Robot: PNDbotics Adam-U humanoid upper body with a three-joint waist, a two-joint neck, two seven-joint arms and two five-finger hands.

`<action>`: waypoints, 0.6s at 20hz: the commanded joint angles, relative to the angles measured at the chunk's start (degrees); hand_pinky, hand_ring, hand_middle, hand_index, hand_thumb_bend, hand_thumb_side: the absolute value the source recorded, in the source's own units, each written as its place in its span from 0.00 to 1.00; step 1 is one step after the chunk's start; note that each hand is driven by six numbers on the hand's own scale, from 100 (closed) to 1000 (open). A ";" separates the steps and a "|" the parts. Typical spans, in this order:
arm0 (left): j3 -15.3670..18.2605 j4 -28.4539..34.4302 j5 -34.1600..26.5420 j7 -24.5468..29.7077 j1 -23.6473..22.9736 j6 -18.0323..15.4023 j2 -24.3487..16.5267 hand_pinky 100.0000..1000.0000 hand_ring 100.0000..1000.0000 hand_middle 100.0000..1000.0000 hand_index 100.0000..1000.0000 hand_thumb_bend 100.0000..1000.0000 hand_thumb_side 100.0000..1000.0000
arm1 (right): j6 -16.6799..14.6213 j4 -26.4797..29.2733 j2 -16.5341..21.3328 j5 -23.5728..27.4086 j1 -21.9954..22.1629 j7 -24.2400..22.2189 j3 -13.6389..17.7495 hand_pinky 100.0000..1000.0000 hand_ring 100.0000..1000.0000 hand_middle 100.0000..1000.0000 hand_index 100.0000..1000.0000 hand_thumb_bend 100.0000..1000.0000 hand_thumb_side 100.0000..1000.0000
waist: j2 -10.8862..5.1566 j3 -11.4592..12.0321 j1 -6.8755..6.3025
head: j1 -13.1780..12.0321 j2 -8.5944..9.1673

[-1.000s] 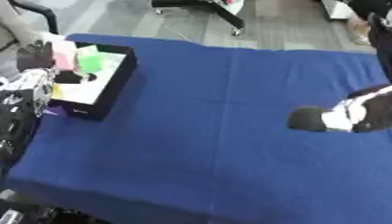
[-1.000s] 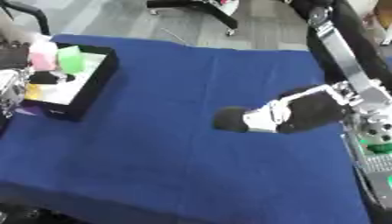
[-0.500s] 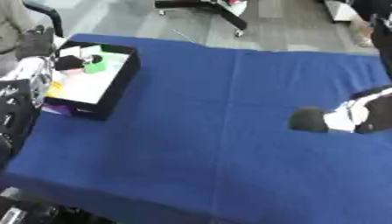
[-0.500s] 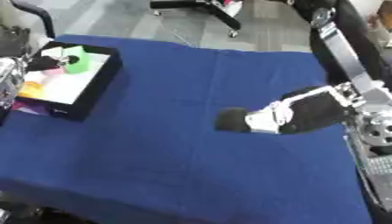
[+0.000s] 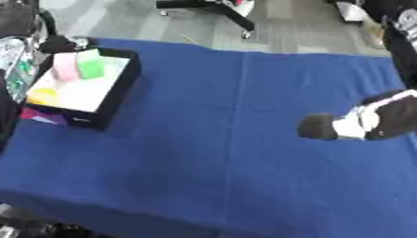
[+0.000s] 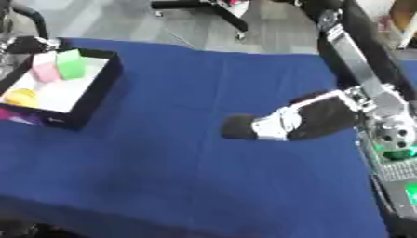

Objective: Pick up the objects with one hand, pass them to the other hand, and then place them into the box on the other side of the table.

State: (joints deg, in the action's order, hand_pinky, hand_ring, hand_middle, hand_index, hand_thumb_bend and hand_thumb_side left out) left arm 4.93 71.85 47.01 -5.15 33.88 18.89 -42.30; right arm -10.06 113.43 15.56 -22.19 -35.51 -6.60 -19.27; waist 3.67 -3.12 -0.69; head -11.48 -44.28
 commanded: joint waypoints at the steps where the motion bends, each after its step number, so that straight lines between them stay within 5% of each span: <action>1: 2.40 14.40 -14.19 -5.55 -2.46 -2.63 -1.90 1.00 0.79 0.79 0.93 0.68 0.70 | 0.62 1.16 2.07 -0.55 -0.02 2.60 2.66 0.87 0.92 0.92 0.94 0.82 0.58 | -1.00 -0.38 0.11 | 2.00 0.16; 7: 2.29 39.57 -35.10 -14.12 -12.03 -12.53 4.91 0.99 0.76 0.77 0.92 0.55 0.66 | 1.84 1.16 3.69 0.65 4.11 9.66 7.80 0.86 0.91 0.90 0.92 0.78 0.58 | -1.07 -2.92 2.02 | 7.30 0.16; 12: 0.07 42.66 -39.80 -13.58 -13.50 -20.12 13.88 1.00 0.76 0.77 0.91 0.51 0.69 | 2.11 1.16 3.23 4.49 9.55 14.78 11.97 0.85 0.91 0.89 0.90 0.71 0.53 | -1.02 -4.16 3.62 | 10.47 0.16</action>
State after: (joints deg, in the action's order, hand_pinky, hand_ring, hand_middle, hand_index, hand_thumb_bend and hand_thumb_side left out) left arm 5.20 112.94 8.43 -18.89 19.97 0.56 -29.52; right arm -8.07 113.46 18.07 -18.78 -25.52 6.88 -8.81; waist 3.61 -7.19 3.22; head -1.88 -44.28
